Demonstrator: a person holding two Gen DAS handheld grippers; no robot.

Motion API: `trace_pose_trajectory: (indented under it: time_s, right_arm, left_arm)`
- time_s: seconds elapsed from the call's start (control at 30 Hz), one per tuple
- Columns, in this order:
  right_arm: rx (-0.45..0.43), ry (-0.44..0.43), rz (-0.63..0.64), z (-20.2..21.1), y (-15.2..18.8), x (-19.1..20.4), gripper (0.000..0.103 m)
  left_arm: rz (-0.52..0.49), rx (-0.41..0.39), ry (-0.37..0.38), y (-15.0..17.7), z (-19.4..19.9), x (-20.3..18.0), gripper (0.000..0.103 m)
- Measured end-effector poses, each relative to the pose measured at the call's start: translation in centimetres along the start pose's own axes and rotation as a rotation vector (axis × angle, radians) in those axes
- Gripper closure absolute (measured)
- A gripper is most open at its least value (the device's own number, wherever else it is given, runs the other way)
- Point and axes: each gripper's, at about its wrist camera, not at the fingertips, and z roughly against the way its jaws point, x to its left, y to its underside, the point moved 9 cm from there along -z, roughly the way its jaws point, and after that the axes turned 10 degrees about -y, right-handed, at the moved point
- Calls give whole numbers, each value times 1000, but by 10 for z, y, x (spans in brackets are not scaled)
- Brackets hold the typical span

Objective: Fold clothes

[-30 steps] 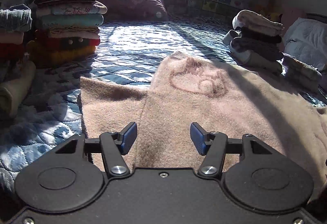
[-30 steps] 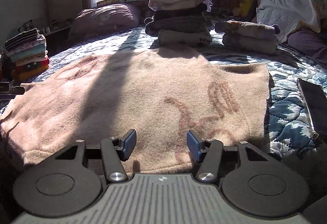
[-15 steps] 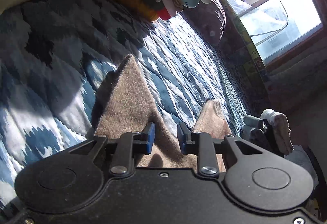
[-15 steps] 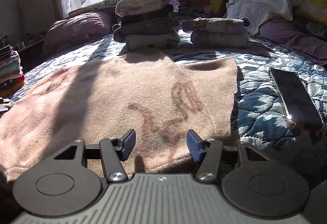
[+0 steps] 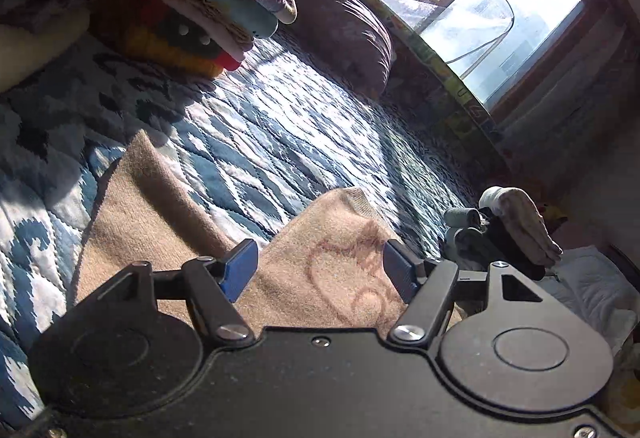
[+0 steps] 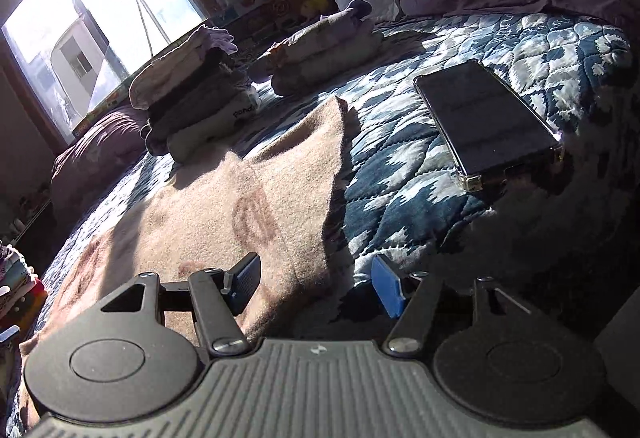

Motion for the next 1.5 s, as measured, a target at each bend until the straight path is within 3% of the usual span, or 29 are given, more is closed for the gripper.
trace_pose_trajectory:
  time_s: [0.1, 0.17, 0.27, 0.3, 0.47, 0.67, 0.87, 1.03, 1.2, 1.33, 1.5]
  right_arm:
    - [14, -23, -19, -4, 3, 2, 40]
    - [20, -44, -7, -5, 3, 6, 40]
    - [29, -63, 47, -6, 5, 14, 43]
    - [30, -68, 73, -6, 4, 17, 50]
    - [62, -83, 90, -10, 6, 17, 50]
    - [92, -131, 73, -19, 10, 23, 51]
    - [96, -128, 58, -27, 8, 24, 51]
    - [111, -124, 95, -32, 9, 29, 51]
    - [100, -110, 115, -31, 10, 30, 55]
    - [93, -103, 134, -32, 10, 31, 55]
    - [88, -96, 143, -34, 10, 31, 55]
  left_arm:
    - [-145, 77, 90, 43, -2, -52, 22]
    - [-238, 137, 145, 75, 0, -86, 21]
    - [-378, 190, 181, 111, -4, -131, 21]
    - [-422, 199, 198, 120, -5, -147, 21]
    - [-597, 236, 216, 148, -27, -228, 21]
    - [-808, 273, 145, 183, -83, -310, 21]
    - [-1010, 331, 25, 224, -138, -363, 23]
    - [-1097, 397, -76, 244, -169, -376, 25]
    - [-1116, 425, -191, 252, -190, -370, 25]
    - [-1140, 393, -266, 251, -197, -372, 47]
    - [-1188, 368, -316, 258, -201, -379, 53]
